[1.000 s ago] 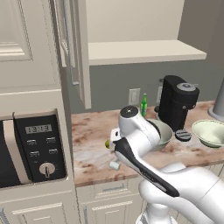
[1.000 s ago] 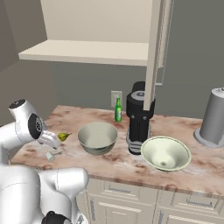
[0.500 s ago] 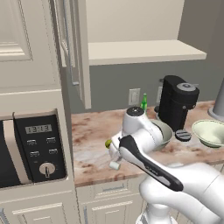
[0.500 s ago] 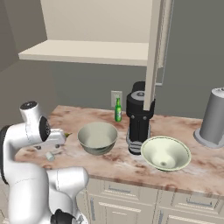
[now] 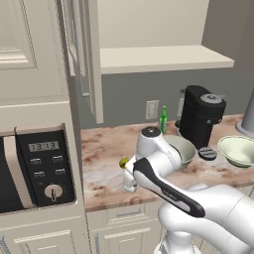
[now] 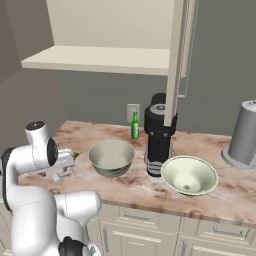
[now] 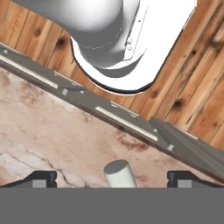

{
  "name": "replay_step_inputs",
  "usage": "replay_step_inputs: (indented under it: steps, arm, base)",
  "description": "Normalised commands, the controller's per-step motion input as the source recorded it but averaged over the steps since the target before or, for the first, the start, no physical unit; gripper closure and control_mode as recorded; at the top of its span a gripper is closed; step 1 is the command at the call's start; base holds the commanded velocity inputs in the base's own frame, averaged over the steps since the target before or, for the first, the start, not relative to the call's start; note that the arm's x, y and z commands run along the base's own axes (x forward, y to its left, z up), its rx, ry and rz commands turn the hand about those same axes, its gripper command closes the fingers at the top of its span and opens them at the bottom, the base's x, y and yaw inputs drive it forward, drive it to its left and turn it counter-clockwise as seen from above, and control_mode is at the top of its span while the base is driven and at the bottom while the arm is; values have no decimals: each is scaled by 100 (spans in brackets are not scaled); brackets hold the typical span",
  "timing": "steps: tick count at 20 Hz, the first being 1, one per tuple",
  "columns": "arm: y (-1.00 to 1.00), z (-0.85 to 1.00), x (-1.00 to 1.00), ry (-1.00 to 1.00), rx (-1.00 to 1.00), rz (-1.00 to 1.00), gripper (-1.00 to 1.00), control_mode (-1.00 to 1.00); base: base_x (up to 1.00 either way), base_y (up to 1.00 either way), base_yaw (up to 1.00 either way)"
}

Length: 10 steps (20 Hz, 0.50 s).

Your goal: Pick both bowls and place them on the counter. Then place the pear in one bowl and place the marshmallow in the other bowl.

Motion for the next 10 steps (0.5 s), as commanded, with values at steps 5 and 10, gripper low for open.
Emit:
replay_step_inputs:
  steps: [5, 10]
  arm:
    - [16, -15, 4, 2, -5, 0, -100, -100]
    - [23, -14, 8, 4, -7, 0, -100, -100]
  base:
    - [0, 0, 0]
    - [0, 0, 0]
